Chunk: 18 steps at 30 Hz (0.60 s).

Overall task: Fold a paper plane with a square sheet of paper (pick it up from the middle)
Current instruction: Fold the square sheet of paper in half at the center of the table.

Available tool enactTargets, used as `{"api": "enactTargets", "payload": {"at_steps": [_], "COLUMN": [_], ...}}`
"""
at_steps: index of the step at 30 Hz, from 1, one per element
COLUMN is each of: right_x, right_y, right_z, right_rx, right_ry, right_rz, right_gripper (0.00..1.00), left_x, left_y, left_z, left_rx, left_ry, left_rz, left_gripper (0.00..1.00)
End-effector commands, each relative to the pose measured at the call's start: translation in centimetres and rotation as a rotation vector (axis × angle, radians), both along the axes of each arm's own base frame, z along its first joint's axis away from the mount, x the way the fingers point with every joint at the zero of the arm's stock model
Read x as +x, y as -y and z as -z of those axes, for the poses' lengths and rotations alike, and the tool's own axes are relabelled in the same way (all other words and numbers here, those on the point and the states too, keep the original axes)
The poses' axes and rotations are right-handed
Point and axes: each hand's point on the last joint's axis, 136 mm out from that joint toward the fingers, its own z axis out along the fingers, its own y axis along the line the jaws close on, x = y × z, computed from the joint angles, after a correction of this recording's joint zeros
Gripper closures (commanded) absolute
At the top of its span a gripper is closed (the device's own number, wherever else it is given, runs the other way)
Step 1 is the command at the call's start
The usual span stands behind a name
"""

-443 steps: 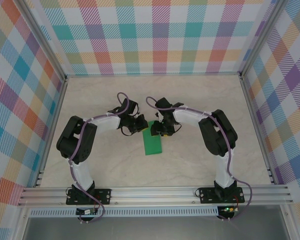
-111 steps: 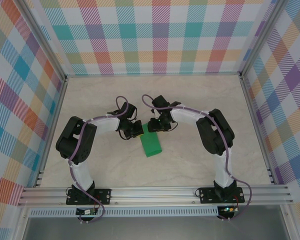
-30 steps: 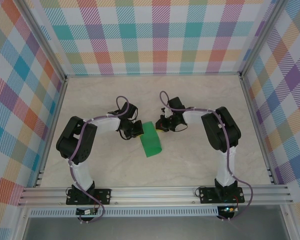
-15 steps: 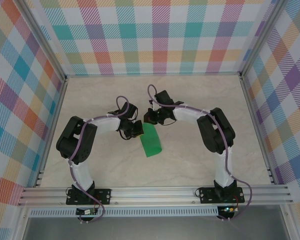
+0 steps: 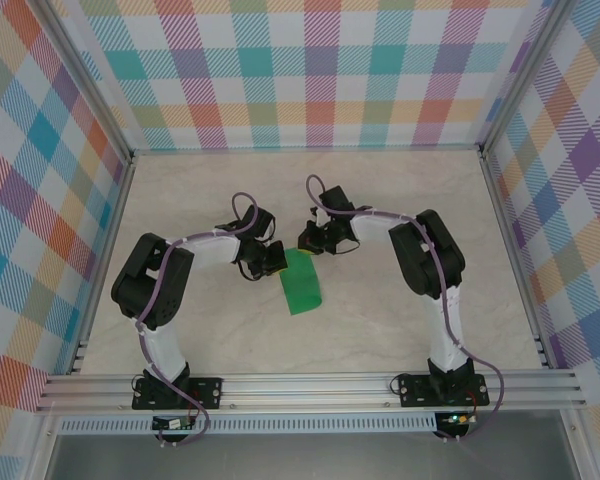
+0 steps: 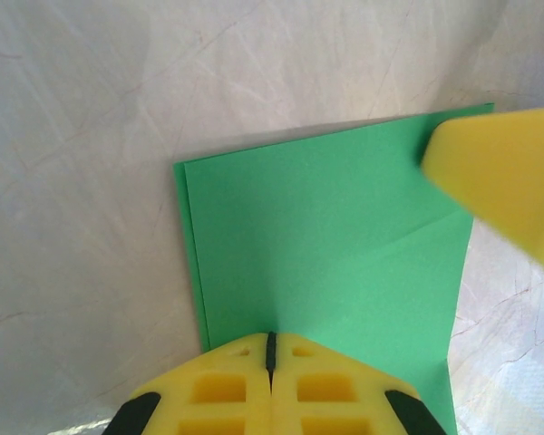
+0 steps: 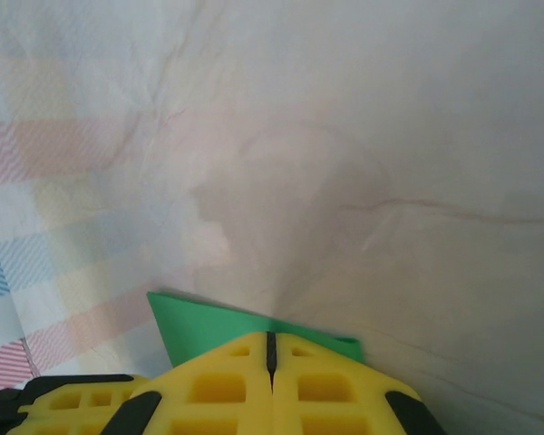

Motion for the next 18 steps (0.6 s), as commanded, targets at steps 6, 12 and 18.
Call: {"api": "enactTargets", "payload": {"at_steps": [6,12,18], "right_x": [4.7,-0.7,-7.1], "right_y": [4.6,2.1,0.3], "right_z": [-3.1,-6.2,-3.6], "right_rx": [-0.097,0.052,0.051], "right_ry": [0.148,0.113,-0.071], "right_rz": [0.176,0.015,-0.132], "right_gripper": [0.99,0.97,0.97], "left_x": [-8.2,-7.6,-7.3], "left_y": [-8.3,-8.0,-8.0], "left_z": [7.5,7.1,7.0], "left_rx": [0.394,0.381,0.381], "left_ry": [-0.298,-0.275,-0.266], "left_rz": [-0.034,-0.03,-0.023], "left_gripper": [1.0,1.0,1.0]}}
